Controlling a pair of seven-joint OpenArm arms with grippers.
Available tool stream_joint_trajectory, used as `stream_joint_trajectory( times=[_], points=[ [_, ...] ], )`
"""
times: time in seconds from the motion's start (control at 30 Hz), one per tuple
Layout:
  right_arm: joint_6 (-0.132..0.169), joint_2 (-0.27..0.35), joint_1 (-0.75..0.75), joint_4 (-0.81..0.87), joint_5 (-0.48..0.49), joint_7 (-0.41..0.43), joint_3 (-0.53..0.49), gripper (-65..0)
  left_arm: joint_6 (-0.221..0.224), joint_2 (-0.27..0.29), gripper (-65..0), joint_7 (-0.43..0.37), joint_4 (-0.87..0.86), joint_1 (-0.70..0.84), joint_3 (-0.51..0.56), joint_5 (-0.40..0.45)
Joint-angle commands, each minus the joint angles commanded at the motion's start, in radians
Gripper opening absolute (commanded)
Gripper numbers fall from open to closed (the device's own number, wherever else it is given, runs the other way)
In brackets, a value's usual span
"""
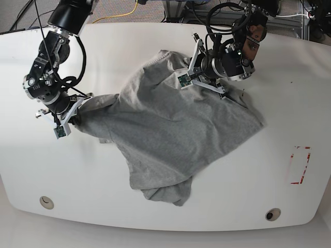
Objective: Layout the t-shirt on the table in an organized manner, then fold the t-shirt properly
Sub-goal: 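Pull the shirt flat with both grippers, spreading it across the table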
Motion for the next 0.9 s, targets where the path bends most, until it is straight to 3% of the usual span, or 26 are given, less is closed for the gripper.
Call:
stream_joint_trajectory(
  times=[0.33,0.43,0.53,0.6,0.7,0.83,0.9],
  points=[
    [0.0,0.141,0.112,-0.169,0.002,0.005,0.006,-64.8,0.0,0.02,-65.0,-0.044,-0.002,0.0,0.077,0.002],
    [0.0,0.161,0.144,-0.213,0.002,0.005,0.006,-64.5,0.0,0.032,-65.0,-0.048,-0.003,0.0,0.114,0.005],
    [0.0,0.163,0.158,-0.219,0.002,0.005,0.006,-60.1,0.0,0.051,-64.6,-0.048,-0.003,0.0,0.14,0.006],
    [0.0,0.161,0.16,-0.219,0.0,0.005,0.006,-52.5,0.0,0.063,-62.2,-0.048,-0.003,0.0,0.144,0.006],
    [0.0,0.158,0.158,-0.218,0.0,0.003,0.006,-33.6,0.0,0.069,-53.3,-0.048,-0.003,0.002,0.146,0.006],
    [0.0,0.157,0.149,-0.192,0.009,0.003,0.008,-9.7,0.0,0.069,-36.9,-0.048,-0.002,0.002,0.146,0.006],
    [0.0,0.144,0.132,-0.152,0.011,0.002,0.009,-2.2,0.0,0.066,-31.2,-0.048,0.0,0.002,0.146,0.005]
  ],
)
